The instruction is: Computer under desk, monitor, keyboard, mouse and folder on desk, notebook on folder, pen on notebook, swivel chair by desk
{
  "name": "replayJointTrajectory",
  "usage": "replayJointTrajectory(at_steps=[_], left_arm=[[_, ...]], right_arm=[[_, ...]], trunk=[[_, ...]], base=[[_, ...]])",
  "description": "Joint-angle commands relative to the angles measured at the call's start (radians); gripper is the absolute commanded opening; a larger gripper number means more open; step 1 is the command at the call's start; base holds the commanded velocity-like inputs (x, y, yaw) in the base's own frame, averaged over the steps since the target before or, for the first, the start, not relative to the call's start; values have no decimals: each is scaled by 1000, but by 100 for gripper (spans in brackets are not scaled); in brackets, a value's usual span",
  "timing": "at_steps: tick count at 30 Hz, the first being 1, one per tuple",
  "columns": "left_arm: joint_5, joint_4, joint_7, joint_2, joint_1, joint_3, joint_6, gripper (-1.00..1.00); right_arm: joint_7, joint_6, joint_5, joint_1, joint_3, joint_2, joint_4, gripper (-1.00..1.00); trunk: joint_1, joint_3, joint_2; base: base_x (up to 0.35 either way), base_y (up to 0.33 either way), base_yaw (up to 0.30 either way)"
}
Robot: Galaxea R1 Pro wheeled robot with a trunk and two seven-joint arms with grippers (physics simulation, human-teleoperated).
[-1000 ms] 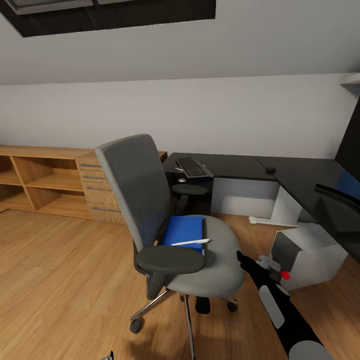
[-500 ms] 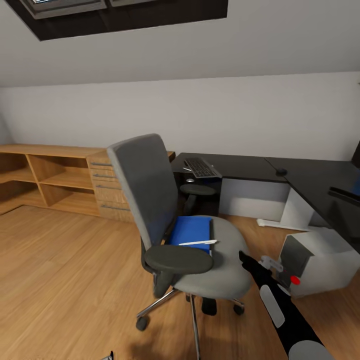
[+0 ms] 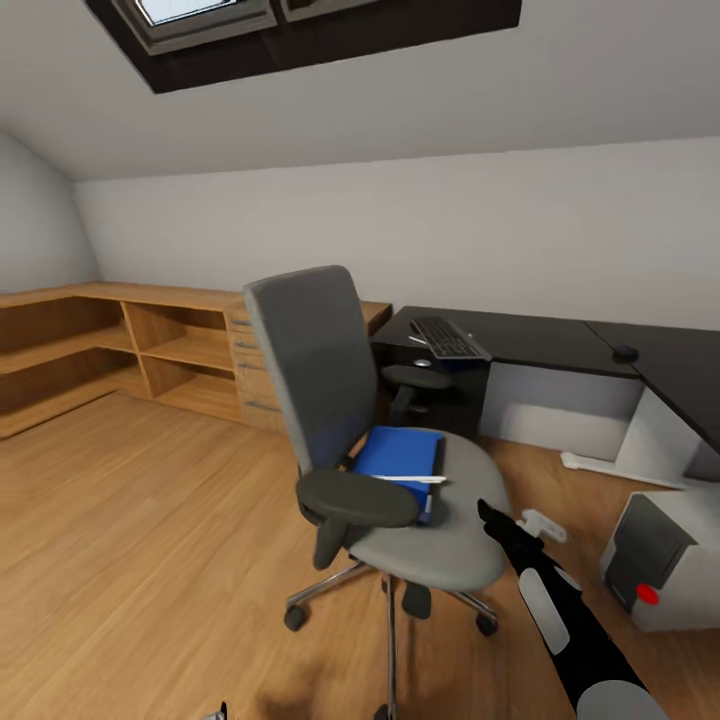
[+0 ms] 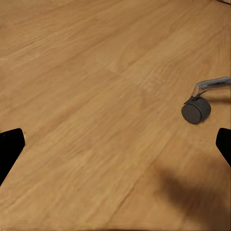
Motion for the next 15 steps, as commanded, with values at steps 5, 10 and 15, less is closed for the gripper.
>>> replayJointTrajectory(at_steps=[5,10,15], left_arm=[[-1,1,2,0,-1,1,-3,100],[0,1,2,0,-1,1,-3,100],[0,1,2,0,-1,1,-3,100]], right_arm=[[-1,5,-14,1,3,0,15,100],[-1,5,-14,1,3,1,15,100],[-1,5,-14,1,3,1,14,100]], trunk=[[0,-1,0],[0,-1,0],[0,-1,0]], base=[[0,0,278],[0,0,278],[0,0,273]])
